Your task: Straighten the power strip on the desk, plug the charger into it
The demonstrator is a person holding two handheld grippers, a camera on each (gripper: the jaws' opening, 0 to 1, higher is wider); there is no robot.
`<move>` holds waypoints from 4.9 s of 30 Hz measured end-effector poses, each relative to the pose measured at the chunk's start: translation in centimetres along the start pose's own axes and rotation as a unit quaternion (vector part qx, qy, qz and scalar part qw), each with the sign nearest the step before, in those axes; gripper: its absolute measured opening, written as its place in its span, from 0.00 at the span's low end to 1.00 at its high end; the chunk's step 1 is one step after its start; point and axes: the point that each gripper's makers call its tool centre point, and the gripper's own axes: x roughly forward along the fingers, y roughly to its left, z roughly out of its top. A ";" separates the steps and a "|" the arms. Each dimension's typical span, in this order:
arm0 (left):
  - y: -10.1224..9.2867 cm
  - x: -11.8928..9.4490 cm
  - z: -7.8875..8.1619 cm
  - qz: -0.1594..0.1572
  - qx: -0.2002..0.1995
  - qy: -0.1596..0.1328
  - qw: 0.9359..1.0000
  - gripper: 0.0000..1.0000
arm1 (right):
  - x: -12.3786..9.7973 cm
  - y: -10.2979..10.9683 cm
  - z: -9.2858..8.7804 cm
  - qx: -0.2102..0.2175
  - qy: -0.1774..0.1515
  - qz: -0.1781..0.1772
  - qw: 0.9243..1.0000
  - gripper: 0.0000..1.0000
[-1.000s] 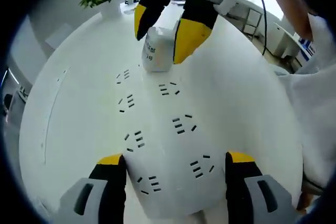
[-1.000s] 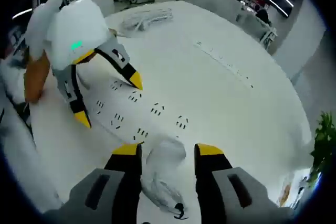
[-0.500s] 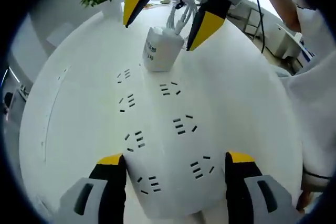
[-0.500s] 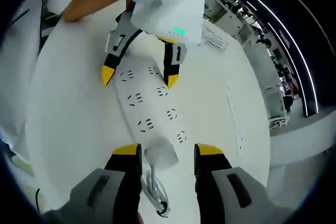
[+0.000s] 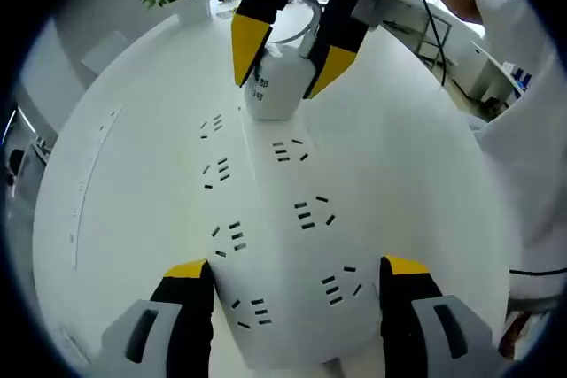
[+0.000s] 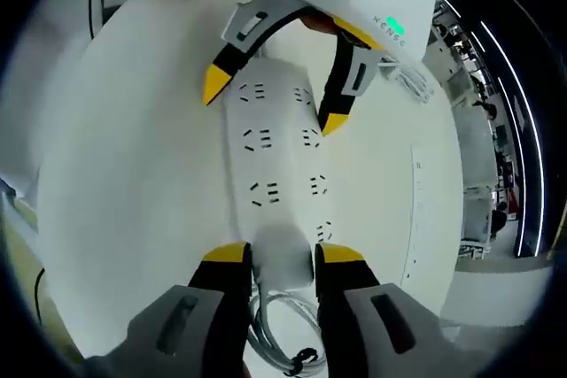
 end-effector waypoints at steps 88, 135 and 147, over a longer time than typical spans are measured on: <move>-0.6 0.0 0.1 -0.005 0.013 0.005 1.000 0.70 | -1.2 3.7 0.3 0.131 0.014 -0.022 0.991 0.27; -0.8 0.0 0.5 -0.009 0.020 0.004 1.000 0.70 | -3.4 3.7 1.3 0.229 -0.055 -0.048 0.971 0.39; -0.6 0.0 0.5 -0.009 0.019 0.000 1.000 0.70 | -5.4 3.5 1.0 0.269 -0.114 -0.093 0.952 0.47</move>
